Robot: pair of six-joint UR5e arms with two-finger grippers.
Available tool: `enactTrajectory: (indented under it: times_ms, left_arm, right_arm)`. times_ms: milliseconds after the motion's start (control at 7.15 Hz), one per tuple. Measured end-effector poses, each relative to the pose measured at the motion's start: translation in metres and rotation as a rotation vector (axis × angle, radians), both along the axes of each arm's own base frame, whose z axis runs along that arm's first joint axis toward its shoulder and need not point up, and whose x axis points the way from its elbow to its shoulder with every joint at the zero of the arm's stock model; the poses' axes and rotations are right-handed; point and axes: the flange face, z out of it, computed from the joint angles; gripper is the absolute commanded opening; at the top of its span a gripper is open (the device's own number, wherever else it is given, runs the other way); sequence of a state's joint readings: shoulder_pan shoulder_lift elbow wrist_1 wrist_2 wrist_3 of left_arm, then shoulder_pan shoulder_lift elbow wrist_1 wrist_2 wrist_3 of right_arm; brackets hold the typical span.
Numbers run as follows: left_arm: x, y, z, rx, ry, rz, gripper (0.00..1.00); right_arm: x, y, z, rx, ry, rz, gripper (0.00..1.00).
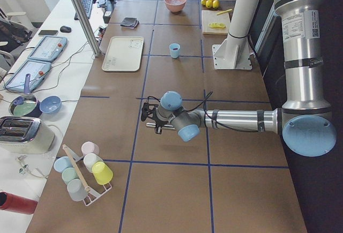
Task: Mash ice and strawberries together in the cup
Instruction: 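Grasp the metal pestle with the left gripper and lift it, then carry the pestle with the left gripper over the light-blue cup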
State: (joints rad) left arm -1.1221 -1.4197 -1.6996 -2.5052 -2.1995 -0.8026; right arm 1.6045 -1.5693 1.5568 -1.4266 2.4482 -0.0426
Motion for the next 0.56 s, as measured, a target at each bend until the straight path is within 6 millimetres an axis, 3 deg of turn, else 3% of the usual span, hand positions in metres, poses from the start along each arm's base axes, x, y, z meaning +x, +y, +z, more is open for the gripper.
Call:
enactTrajectory:
  times_ms: [280,559]
  left_arm:
    - [-0.007,-0.005,-0.086,0.173,0.055,-0.027,0.0]
    - [-0.01,-0.027,-0.148,0.306,0.063,-0.162,0.0]
  right_arm:
    - [0.0,-0.001,-0.002,0.003,0.0,0.0,1.0]
    - [0.0,-0.001,-0.008,0.017,0.001,0.0,1.0]
